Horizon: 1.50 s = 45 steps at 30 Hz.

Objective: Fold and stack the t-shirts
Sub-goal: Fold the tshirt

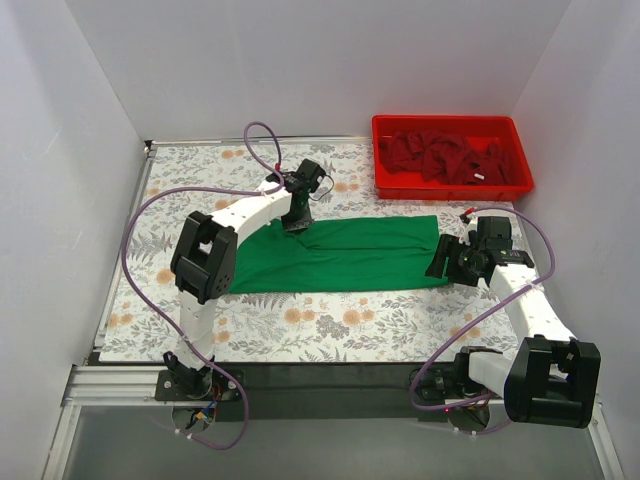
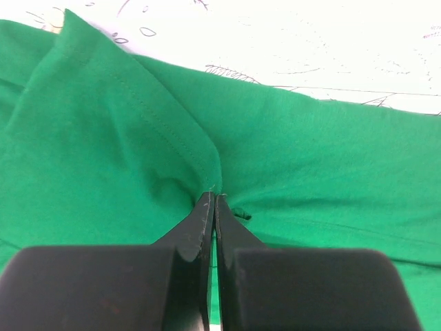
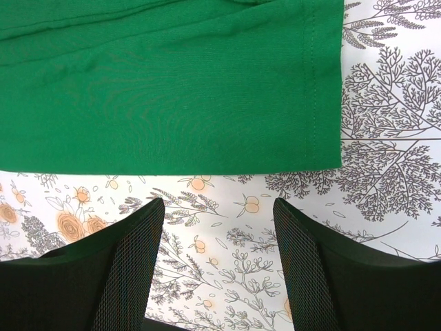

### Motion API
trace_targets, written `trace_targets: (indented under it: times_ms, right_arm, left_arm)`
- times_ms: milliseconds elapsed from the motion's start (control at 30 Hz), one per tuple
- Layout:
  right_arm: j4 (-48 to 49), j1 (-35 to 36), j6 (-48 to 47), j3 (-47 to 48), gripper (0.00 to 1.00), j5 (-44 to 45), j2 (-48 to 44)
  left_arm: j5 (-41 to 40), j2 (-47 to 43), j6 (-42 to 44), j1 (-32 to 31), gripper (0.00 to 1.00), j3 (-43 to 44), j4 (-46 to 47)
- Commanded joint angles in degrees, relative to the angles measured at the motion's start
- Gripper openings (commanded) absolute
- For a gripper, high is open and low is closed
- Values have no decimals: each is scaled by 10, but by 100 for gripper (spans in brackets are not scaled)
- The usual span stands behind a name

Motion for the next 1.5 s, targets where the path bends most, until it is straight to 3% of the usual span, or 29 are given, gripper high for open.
trace_targets:
  times_ms: [0,800,933,967,1067,1100,1200,1367,1467]
  right_arm:
    - [12,2,-8,10,60,-10,1]
    - [16,3,-9,5,60,-23,2]
    - [16,3,-10,5,60,-23,2]
    - [16,3,-10,6,60,-23,2]
    - [14,4,-10,10,61,-23,3]
    - [15,4,-11,11,61,-23,4]
    - [15,6,-11,16,61,-22,9]
    - [14,7,-6,36,61,-13,31]
    - [12,8,-3,48,61,0,52]
  left_arm:
    - [8,-39,-35,2,0,-11,40]
    - [-1,-58,-104,19,1,-59,136]
    - [30,-54,-104,19,17,-69,143]
    - [35,-59,-104,19,26,-74,148]
    - [35,-72,-102,19,38,-85,155]
    - [29,-85,-98,21,46,-87,155]
    - [13,-125,-92,29,54,-103,137]
    - [-14,-234,-87,67,54,-202,122]
    - [-5,-309,-96,104,49,-302,118]
